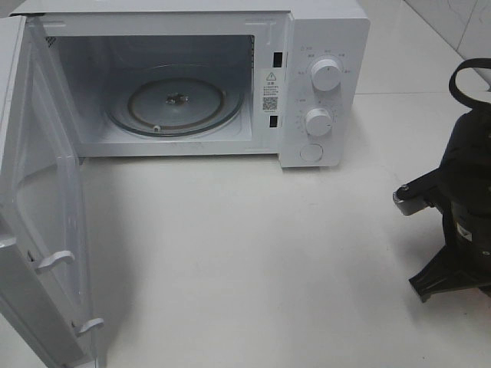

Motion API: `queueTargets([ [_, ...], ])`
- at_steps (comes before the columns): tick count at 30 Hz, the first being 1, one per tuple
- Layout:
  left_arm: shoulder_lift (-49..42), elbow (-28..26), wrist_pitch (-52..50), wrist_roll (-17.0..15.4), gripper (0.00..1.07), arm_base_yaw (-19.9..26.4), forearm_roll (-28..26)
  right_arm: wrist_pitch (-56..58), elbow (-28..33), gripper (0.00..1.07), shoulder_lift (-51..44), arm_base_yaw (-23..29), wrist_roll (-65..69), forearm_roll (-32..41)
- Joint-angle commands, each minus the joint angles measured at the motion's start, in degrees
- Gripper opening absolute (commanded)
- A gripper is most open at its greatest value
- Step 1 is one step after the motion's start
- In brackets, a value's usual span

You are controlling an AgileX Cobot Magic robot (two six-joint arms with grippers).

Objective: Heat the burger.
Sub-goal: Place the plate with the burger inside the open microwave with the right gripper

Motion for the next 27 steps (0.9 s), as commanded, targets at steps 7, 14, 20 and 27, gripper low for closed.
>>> queueTargets([
  [7, -1.03, 0.11, -0.46, 0.00, 0.98, 0.06, 0.00, 6.25, 0.29, 0.00, -9.45, 4.98, 0.69, -2.41],
  [14, -1.03, 0.11, -0.46, 0.00, 0.98, 0.06, 0.00, 9.17, 0.34, 0.00, -12.83, 6.36, 0.40, -1.60],
  [20, -1.03, 0.11, -0.46, 0.00, 0.98, 0.06, 0.00, 10.94, 0.34, 0.00, -15.87, 11.29, -0.17, -0.97],
  [27, -1.03, 0.11, -0.46, 0.00, 0.98, 0.06, 0.00, 14.55, 0.34, 0.00, -16.73, 16.73, 0.06, -0.80],
])
